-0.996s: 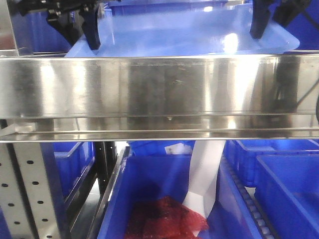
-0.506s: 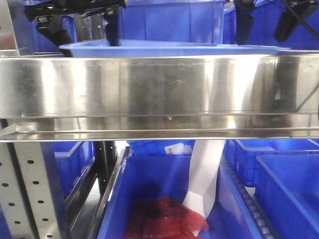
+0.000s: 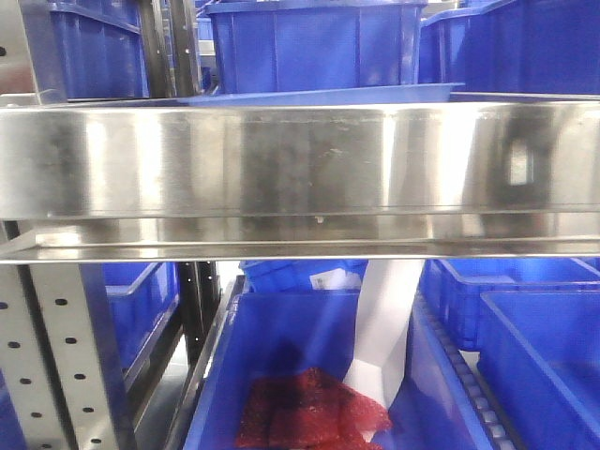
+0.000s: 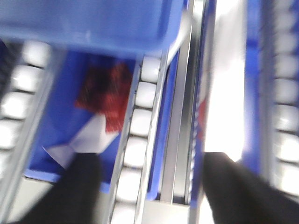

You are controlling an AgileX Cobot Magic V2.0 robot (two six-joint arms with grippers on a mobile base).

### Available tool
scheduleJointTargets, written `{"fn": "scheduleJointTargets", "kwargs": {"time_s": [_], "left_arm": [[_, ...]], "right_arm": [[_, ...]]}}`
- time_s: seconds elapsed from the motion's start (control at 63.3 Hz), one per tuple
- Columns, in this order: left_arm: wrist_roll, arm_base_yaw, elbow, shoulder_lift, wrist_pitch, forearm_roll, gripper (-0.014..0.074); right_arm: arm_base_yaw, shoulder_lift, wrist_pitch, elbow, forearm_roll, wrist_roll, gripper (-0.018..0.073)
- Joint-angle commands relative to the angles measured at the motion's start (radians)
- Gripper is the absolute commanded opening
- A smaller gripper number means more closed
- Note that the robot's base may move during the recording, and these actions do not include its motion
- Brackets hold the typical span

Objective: Grab blue tray and place on right shelf
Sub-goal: 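Open both grippers to release the tray rims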

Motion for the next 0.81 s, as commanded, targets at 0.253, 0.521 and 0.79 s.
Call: {"fn": "scheduleJointTargets", "kwargs": {"time_s": [0.253,0.521,0.79], "left_arm": [[-0.050,-0.158,0.281,-0.397,-0.097,0.174,-0.0047],[-0.052,-0.160,0.820,-0.810,-0.450,0.177,-0.0047],[-0.052,-0.160,1.304,-1.216,-0.775,0.171,-0.0048]], "right_arm": [[0.002,-0.485,-0.271,0.433,-0.018,-0.007,0.0055],[0.002,-0.851,-0.513,0.855,-0.018,-0.011,0.0055],[0.002,-1.166,-0.673,1.150,-0.018,-0.011,0.0055]]}}
